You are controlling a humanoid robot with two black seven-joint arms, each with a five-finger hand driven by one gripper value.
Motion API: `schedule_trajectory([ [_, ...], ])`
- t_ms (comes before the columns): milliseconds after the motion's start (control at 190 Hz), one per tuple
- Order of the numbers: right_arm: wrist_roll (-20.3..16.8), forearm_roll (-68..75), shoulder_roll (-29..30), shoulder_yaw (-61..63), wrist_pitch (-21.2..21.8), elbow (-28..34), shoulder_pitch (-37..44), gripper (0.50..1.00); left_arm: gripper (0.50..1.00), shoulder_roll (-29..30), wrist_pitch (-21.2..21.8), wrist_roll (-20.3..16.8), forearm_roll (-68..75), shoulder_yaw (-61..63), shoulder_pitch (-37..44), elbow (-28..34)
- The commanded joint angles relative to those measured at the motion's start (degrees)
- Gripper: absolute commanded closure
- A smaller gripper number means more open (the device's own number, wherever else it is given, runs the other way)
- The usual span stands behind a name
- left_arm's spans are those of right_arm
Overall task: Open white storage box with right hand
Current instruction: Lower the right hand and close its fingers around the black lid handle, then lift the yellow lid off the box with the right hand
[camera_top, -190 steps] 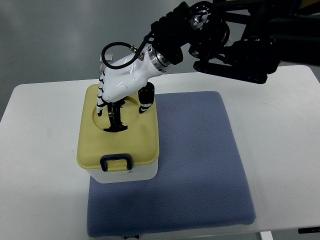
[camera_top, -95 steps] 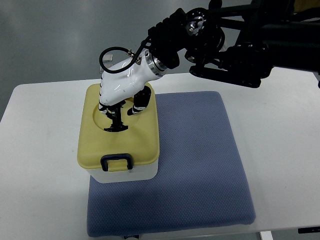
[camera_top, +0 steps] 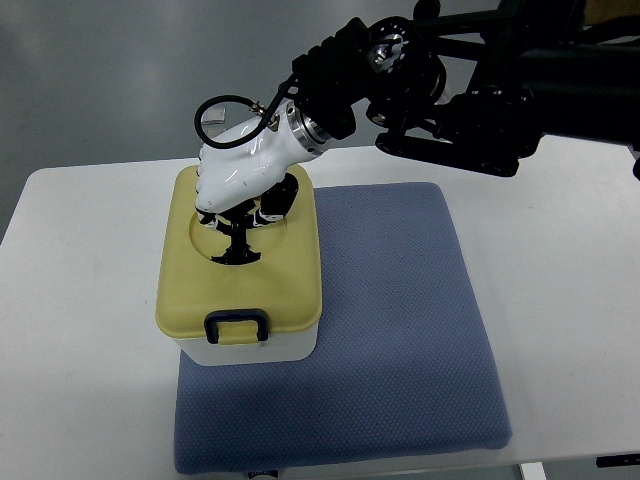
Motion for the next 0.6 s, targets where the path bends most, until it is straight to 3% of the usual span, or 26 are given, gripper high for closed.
schedule_trajectory([
  [0,0.0,0.1,0.2,0.3,0.0,0.0,0.1,1.000,0.500,0.0,0.0,0.0,0.0,0.0,0.0,0.0],
  [363,0.0,0.7,-0.5,3.0,0.1,0.0,2.5,1.000,0.500,0.0,0.0,0.0,0.0,0.0,0.0,0.0],
  [594,0.0,1.4,-4.4,3.1,0.4,-0.1,5.2,1.000,0.500,0.0,0.0,0.0,0.0,0.0,0.0,0.0],
])
